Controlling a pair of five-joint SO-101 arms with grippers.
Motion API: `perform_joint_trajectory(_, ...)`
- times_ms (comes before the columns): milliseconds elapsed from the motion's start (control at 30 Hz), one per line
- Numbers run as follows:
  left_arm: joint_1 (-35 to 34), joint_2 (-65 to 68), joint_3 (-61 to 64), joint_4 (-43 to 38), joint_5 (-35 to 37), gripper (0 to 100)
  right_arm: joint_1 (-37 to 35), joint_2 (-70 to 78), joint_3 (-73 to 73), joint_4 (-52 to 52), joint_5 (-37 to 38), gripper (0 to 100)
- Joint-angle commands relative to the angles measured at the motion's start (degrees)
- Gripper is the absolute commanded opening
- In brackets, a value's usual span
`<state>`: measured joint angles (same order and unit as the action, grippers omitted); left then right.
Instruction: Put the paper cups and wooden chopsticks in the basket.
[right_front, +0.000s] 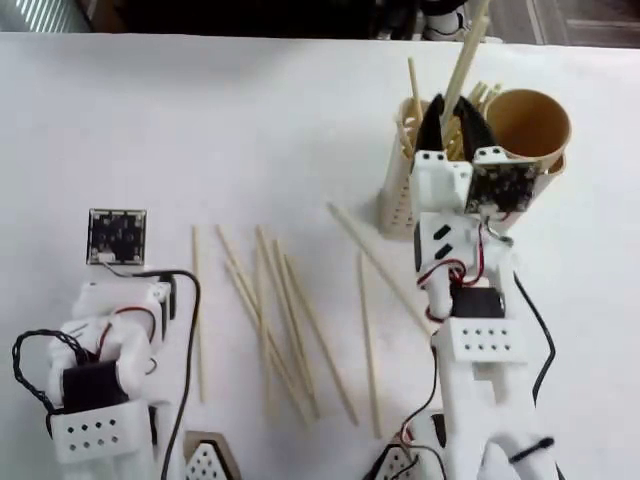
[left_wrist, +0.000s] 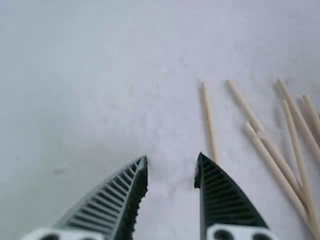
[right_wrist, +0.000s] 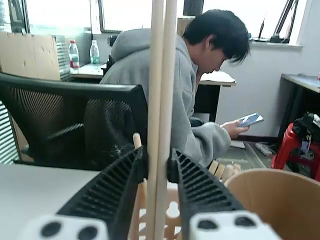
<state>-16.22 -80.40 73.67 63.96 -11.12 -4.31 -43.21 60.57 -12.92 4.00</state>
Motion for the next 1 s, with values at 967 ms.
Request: perform_joint_trajectory(967, 7.52, 12.88, -20.66, 12.13, -6.07, 22, -12.79, -18.24, 2.02, 60.79, 0.0, 2.1)
